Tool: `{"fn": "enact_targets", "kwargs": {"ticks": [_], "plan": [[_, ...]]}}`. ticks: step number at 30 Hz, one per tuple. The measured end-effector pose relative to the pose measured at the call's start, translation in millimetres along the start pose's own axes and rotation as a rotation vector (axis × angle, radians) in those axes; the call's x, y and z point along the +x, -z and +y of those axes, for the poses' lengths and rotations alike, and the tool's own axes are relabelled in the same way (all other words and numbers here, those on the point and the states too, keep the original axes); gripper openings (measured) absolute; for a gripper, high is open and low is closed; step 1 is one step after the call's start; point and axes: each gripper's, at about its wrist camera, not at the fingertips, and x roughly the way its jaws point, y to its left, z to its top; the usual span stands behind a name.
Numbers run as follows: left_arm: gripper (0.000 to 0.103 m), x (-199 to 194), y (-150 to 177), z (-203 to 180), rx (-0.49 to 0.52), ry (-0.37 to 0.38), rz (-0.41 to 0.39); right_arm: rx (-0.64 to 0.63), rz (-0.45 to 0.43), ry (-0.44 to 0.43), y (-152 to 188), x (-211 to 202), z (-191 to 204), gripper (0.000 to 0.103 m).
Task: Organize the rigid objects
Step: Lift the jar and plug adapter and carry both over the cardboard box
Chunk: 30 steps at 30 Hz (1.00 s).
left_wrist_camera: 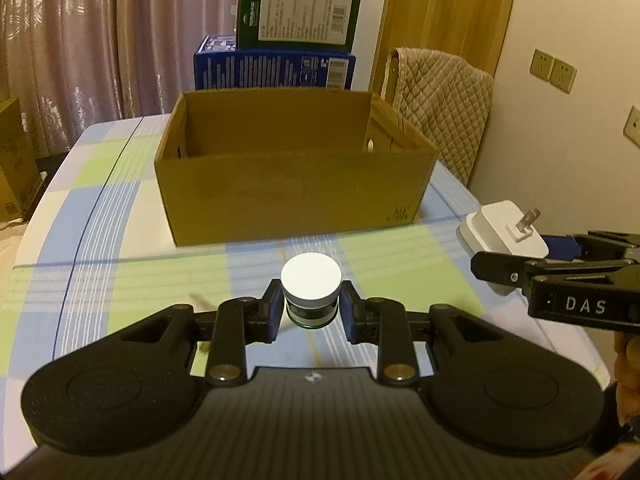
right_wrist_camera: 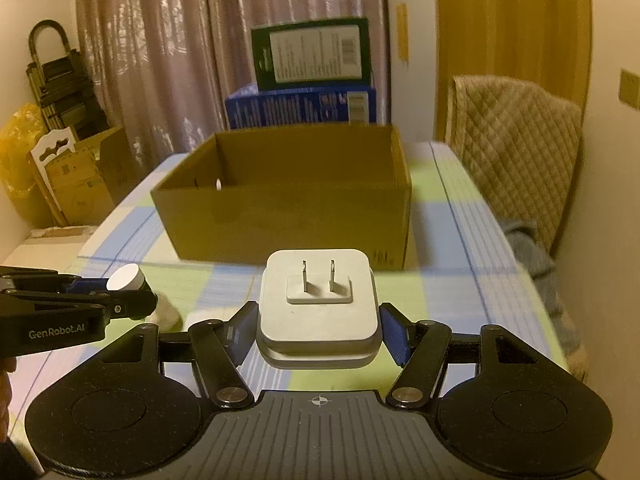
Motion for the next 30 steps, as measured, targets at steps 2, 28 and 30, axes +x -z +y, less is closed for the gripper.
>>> {"fn": "enact_targets", "kwargs": {"ticks": [2, 28, 30], "plan": [[0.025, 5.0, -12.3, 5.2, -0.009, 0.011, -0.003, -0.015, -0.010, -0.005, -15.3, 5.4, -2.3, 0.061], [0.025, 106.6, -157.8, 47.8, 0.040, 0.019, 0.012, 0.005, 0.048, -0.039, -155.3, 136.5, -26.0, 0.061], [0.025, 114.9, -159.0, 45.9, 0.057, 0.009, 0.021, 0.034, 0.060, -0.047, -156.3, 142.9, -30.1, 0.061]]}}
